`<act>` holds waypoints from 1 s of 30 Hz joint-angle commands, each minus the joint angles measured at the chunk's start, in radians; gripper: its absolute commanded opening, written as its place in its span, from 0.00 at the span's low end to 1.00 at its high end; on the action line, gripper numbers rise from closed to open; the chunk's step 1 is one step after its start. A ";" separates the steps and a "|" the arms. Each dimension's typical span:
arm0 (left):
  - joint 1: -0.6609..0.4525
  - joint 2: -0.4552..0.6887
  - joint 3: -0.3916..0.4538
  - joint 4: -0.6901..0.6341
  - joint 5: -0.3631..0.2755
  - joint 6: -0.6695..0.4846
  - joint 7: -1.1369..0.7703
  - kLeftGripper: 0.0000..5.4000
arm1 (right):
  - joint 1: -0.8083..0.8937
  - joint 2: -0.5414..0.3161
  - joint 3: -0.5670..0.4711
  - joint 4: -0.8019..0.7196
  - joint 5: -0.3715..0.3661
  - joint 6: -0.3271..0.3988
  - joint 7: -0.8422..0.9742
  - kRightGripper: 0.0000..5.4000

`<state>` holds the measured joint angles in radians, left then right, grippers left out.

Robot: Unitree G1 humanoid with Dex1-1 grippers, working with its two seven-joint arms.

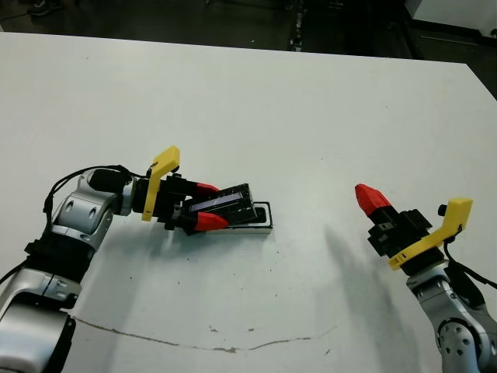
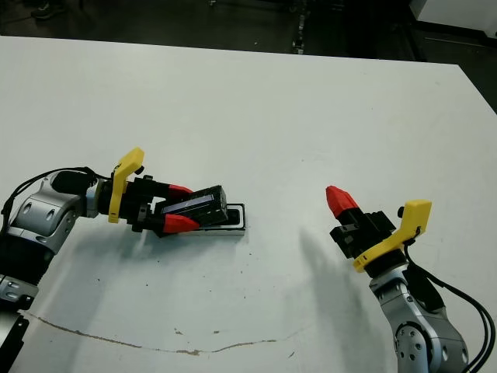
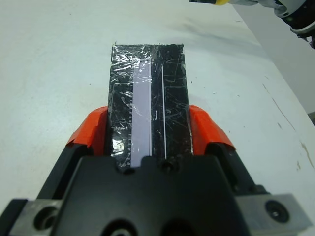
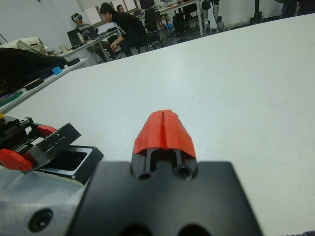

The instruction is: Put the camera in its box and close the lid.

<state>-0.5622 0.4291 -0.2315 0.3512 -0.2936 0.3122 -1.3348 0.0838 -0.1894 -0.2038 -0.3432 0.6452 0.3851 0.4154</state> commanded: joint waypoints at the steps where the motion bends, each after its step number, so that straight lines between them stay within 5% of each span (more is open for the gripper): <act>1: 0.051 -0.053 -0.038 -0.030 -0.012 0.021 0.000 0.58 | 0.008 -0.013 -0.002 0.007 -0.004 -0.002 0.004 0.00; 10: 0.089 -0.034 -0.073 -0.108 0.021 0.036 0.049 0.58 | 0.009 -0.015 -0.001 0.003 -0.008 0.000 0.002 0.00; 30: 0.016 -0.066 -0.152 0.013 0.083 -0.041 0.032 0.58 | 0.009 -0.011 -0.002 0.012 -0.004 -0.008 0.018 0.00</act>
<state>-0.5829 0.4138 -0.3229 0.3287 -0.2281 0.2645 -1.2727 0.0852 -0.1896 -0.2035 -0.3410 0.6433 0.3841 0.4261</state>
